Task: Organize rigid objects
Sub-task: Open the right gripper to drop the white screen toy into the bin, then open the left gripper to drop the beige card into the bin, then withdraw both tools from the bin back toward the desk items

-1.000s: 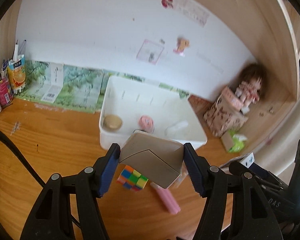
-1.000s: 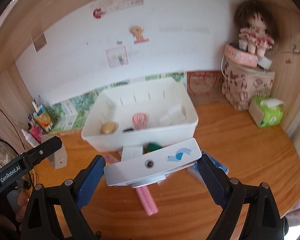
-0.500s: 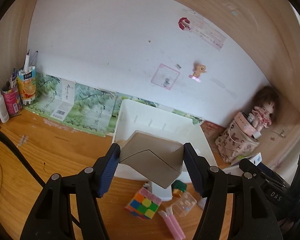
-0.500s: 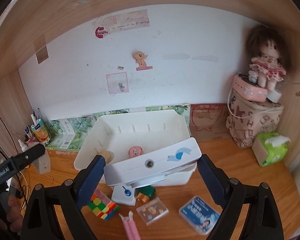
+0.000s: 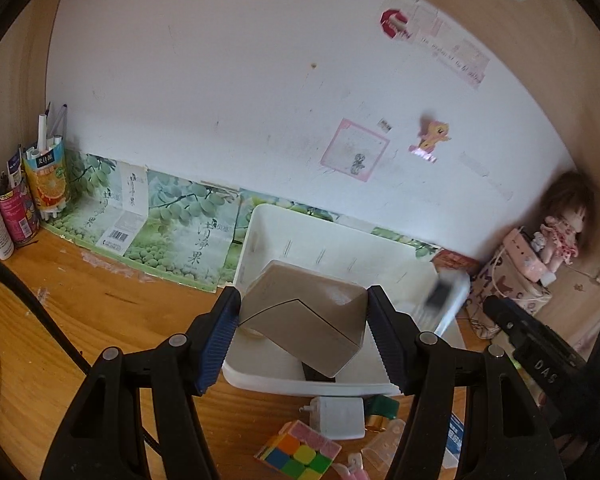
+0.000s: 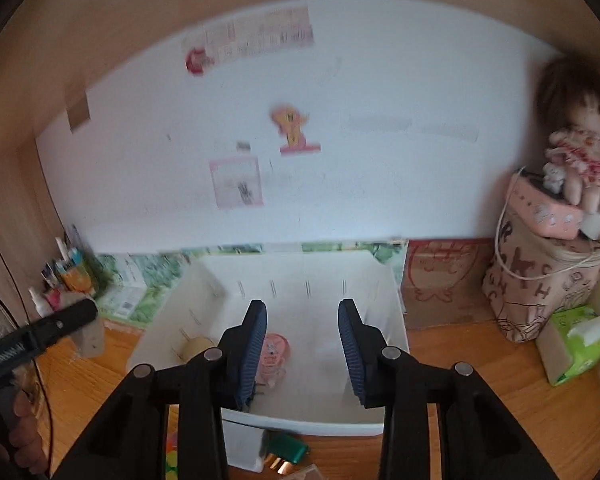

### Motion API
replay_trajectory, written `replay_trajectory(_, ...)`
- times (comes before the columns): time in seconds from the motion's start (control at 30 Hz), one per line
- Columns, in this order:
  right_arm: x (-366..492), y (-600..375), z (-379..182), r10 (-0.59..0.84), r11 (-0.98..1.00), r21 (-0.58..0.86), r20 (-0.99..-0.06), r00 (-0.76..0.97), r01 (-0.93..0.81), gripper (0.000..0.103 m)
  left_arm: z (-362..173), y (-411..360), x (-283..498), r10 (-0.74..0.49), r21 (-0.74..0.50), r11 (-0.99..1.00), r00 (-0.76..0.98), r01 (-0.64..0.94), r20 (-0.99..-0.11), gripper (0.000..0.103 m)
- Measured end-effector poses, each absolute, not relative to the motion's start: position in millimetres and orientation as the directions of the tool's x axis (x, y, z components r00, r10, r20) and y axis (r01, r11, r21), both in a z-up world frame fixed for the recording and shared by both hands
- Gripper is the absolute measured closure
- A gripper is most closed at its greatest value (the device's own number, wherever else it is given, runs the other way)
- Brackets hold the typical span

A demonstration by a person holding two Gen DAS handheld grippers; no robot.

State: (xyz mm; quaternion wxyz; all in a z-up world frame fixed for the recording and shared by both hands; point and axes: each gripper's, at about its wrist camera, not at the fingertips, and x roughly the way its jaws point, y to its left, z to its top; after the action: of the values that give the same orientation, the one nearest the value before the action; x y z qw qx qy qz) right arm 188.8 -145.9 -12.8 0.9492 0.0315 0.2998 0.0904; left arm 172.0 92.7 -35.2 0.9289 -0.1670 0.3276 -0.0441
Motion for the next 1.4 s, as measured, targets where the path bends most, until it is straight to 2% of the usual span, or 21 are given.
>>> replay_trajectory(0.43,203.5,-155.9,-32.1,0.241,0.969,0.192,-0.596,0.766,-0.156,0.066,-52.7,75.5,201.0,-0.17,-0.294,0.954,0.711,-0.053,-0.682,0.035)
replay_trajectory(0.5,203.9,-158.5,-33.1,0.241,0.968,0.198,-0.598,0.764,-0.151,0.066,-52.9,74.2,202.4,-0.166,-0.289,0.956,0.712,-0.054,-0.682,0.035)
replay_trajectory(0.6,204.9,-162.0,-33.8,0.24,0.968,0.205,-0.6,0.763,-0.143,0.066,-52.3,73.8,203.6,-0.163,-0.29,0.955,0.712,-0.06,-0.683,0.024)
replay_trajectory(1.0,189.2,-169.9,-20.3,0.234,0.967,0.219,-0.577,0.782,-0.128,0.064,-34.4,74.7,191.0,-0.165,-0.295,0.954,0.741,-0.047,-0.651,0.021)
replay_trajectory(1.2,168.7,-177.4,-5.2,0.222,0.966,0.231,-0.537,0.813,-0.111,0.051,-18.8,72.7,173.0,-0.181,-0.297,0.955,0.767,-0.014,-0.616,0.021)
replay_trajectory(1.27,162.6,-179.4,-0.6,0.216,0.966,0.236,-0.525,0.823,-0.103,0.043,-14.2,72.3,165.7,-0.182,-0.295,0.955,0.775,-0.006,-0.605,0.021)
replay_trajectory(1.3,158.4,-181.1,1.7,0.211,0.966,0.24,-0.518,0.829,-0.096,0.034,-11.7,71.8,161.8,-0.181,-0.292,0.956,0.779,-0.003,-0.6,0.021)
replay_trajectory(1.33,153.6,-183.0,4.1,0.208,0.965,0.246,-0.508,0.836,-0.09,0.031,-9.8,71.4,158.8,-0.178,-0.288,0.958,0.782,-0.003,-0.597,0.021)
replay_trajectory(1.4,145.0,-186.2,8.2,0.199,0.964,0.255,-0.493,0.847,-0.078,0.03,-6.1,71.0,151.9,-0.174,-0.283,0.959,0.788,0.0,-0.591,0.021)
